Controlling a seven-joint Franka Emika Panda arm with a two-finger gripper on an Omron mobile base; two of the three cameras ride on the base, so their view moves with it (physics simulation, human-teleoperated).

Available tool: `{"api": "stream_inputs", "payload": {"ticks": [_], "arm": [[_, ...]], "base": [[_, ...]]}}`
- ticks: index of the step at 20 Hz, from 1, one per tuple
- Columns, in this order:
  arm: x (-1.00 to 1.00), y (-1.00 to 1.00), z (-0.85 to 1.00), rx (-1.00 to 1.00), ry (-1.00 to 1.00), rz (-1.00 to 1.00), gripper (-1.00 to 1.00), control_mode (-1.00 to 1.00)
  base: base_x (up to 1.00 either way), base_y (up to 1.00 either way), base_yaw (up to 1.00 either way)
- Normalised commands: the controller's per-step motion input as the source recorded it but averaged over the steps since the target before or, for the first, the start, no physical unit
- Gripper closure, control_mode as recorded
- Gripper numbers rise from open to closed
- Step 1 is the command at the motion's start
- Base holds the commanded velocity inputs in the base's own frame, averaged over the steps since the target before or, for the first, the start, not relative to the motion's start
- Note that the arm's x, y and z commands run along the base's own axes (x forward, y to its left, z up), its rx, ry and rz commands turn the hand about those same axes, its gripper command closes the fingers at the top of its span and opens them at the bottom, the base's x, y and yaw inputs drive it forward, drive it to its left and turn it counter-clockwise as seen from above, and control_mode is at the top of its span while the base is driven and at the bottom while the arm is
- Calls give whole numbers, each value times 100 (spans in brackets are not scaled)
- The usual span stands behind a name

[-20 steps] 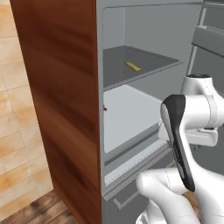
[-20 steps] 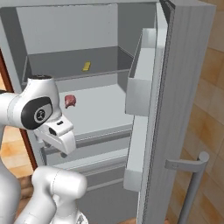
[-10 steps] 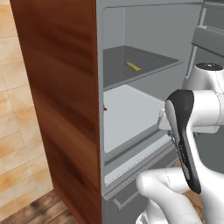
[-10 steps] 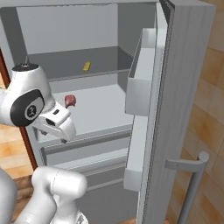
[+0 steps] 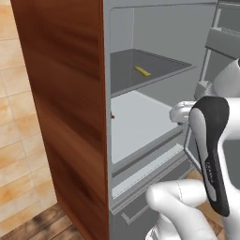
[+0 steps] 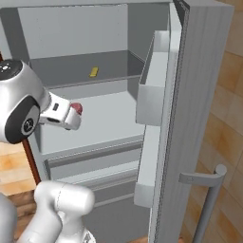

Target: Retrieve the butter from the fridge and place it on a plate on the dining table. Then retrieve the butter knife by the fridge and place it near the plate.

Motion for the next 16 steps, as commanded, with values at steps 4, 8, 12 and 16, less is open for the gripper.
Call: {"api": "stream_inputs", "payload": {"ticks": [4,8,12,16], "arm": [[91,-2,29,0,-26,4,-100,-100],[61,-5,28,-4,-27,12,-100,-100],[52,0,29,-11,-10,10,-100,-100],[62,0,50,-7,-3,0,-100,-100]], "base": [[0,0,0],[0,0,0],[0,0,0],[0,0,0]]}}
